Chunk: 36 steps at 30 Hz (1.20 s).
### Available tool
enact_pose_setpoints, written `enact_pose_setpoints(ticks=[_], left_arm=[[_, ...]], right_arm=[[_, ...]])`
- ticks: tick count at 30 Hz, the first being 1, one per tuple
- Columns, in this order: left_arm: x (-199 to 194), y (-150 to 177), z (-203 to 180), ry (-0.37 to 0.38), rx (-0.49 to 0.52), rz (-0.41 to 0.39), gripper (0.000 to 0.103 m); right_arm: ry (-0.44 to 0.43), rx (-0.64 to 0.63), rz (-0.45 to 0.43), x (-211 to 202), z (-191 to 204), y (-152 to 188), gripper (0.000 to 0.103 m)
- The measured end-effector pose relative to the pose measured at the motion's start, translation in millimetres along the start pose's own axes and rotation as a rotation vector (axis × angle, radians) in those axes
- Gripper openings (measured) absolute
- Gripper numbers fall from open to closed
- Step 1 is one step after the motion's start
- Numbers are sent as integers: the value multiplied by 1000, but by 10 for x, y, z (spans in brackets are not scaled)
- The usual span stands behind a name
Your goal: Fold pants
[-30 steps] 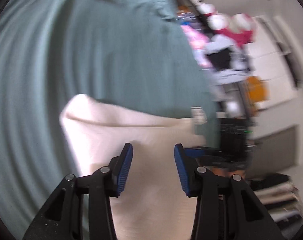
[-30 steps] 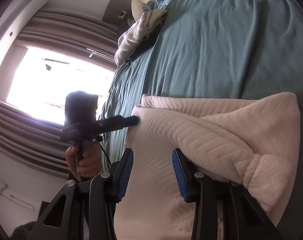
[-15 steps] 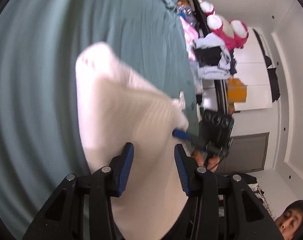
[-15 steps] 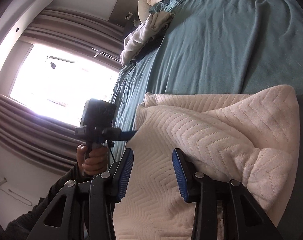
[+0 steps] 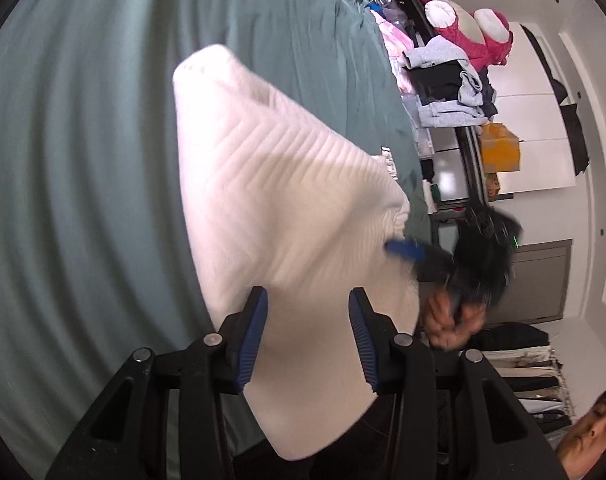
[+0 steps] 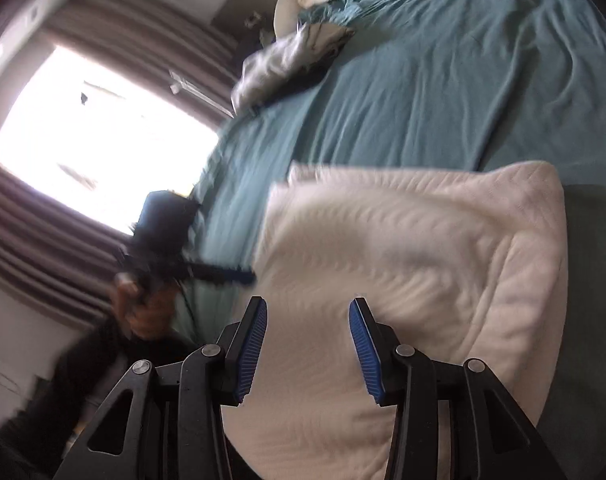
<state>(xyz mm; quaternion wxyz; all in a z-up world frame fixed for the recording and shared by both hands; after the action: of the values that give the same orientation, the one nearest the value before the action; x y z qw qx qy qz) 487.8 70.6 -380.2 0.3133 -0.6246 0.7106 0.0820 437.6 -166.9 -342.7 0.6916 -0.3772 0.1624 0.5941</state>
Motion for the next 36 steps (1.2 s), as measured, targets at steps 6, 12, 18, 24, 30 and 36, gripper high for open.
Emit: enact_pose_setpoints(ticks=[6,12,18,24,30,36], left_arm=[[120,-246,-379,99,129,-6,40],[405,-331,-45,63,77,25,39],[-58,-820,357,-132,-23,-234,32],[-225,-638,-322,38,75,-222,50],[427,60,-780,-192,107,26,54],[768,406,-1059,-367,132,-43,54]], right_arm=[[182,-60,-4,209,-30,163,103],[183,-66,-13,171,-135,138,103],[218,-109,-12,215,-84,147,103],[213,-121,-13,166,-68,179,103],[440,-272,-32,131,149,340,103],[342,-258,-81,-132,-27,515,103]])
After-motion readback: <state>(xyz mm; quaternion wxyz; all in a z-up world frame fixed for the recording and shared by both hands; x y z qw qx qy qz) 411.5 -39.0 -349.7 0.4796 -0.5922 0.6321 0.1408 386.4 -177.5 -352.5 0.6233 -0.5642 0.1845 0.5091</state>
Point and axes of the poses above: each gripper's, at about its wrist camera, not at the fingertips, and x roughly the way its jaws point, z to its left, y to its underside, the point moved 4 cm from there along x, roughly the way its jaws point, and after that the axes turned 10 degrees about x, right-handed, at the moved point
